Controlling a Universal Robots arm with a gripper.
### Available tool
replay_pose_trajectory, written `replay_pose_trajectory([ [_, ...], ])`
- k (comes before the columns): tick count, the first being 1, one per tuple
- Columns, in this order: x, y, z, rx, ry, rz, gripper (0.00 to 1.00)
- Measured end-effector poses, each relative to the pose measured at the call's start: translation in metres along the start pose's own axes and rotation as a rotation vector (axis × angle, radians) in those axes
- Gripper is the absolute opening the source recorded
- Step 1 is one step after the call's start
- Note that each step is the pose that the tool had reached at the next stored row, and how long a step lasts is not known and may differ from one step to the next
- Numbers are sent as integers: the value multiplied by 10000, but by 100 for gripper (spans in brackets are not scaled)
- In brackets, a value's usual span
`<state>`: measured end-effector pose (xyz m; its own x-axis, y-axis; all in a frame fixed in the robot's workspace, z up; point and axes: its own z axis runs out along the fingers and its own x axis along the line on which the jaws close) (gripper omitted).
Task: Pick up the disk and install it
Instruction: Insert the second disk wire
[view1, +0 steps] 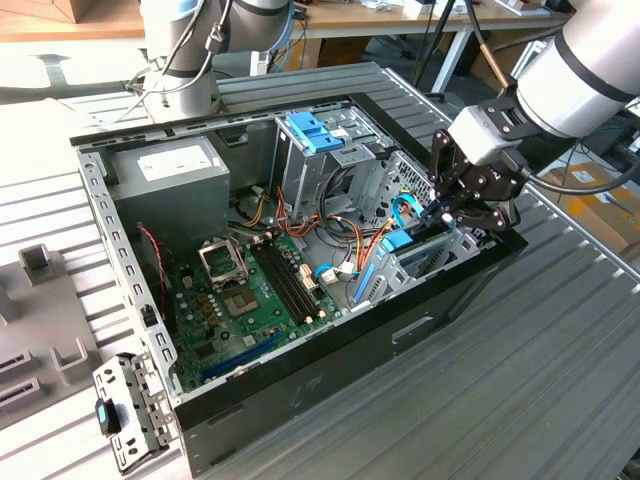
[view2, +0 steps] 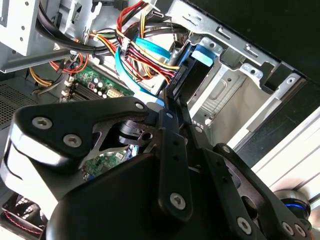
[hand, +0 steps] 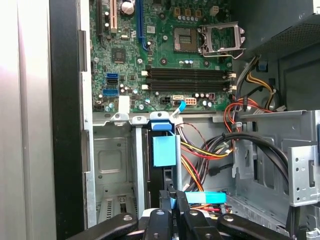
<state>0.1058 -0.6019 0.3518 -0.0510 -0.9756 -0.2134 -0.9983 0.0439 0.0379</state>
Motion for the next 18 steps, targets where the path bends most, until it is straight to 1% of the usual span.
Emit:
replay_pose_trajectory([
  [2, -2, -15, 2, -2, -3, -6, 16],
  [6, 1, -18, 13, -5, -1, -26, 16],
  [8, 2, -18, 19, -16, -14, -73, 16],
  [9, 3, -18, 25, -23, -62, -93, 16],
  [10, 3, -18, 28, -29, -186, -100, 16],
  [11, 4, -18, 31, -37, -355, -104, 16],
  [12, 5, -18, 34, -40, -415, -106, 16],
  [13, 8, -19, 37, -41, -423, -107, 16],
  [18, 26, -20, 57, -41, -424, -107, 16],
])
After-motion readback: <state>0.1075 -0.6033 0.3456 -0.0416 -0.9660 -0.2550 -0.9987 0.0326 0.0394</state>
